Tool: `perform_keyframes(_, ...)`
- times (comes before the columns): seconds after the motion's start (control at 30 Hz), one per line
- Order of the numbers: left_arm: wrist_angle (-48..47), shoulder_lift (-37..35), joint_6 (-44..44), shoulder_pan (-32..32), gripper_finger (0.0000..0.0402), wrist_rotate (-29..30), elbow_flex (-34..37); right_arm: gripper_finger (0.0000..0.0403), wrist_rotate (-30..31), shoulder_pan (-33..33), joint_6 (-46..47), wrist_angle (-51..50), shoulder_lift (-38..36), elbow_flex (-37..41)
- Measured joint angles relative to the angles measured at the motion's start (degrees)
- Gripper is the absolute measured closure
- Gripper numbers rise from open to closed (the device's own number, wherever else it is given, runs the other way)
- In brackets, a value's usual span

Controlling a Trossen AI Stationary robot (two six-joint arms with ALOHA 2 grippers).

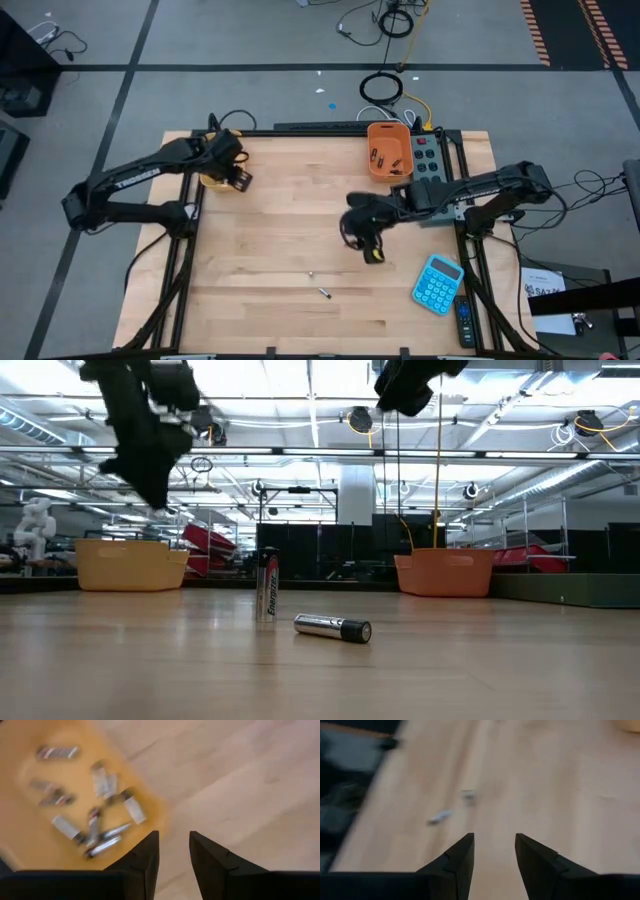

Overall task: Sort batteries
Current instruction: Put the silver battery into the yellow bin

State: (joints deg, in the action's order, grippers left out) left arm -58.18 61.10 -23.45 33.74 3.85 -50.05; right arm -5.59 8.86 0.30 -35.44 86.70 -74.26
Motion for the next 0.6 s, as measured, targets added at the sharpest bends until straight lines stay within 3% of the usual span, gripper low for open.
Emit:
perform_keyframes(0.13,1.23,-2.33,-1.48,-8.38,0.0284,1.15,-2.78,0.0264,-2.47,3.59,-2.32,-0.3,0.04,0.01)
perform_keyframes(0.27,3.76,-2.62,-6.44,-20.58,0.0284,4.71,-4.52,0.0262,-1.65,6.28,-2.2,5.18,0.45,3.04)
perform_keyframes(0.43,10.55,0.76,-20.87,-35.81,0.0283,13.1,-4.54,0.0261,-2.2,7.03,-0.01,18.3,1.88,12.31)
perform_keyframes(0.6,16.47,5.74,-34.09,-44.5,0.0283,21.85,-4.54,0.0242,-1.97,6.87,-0.55,28.41,5.35,16.98)
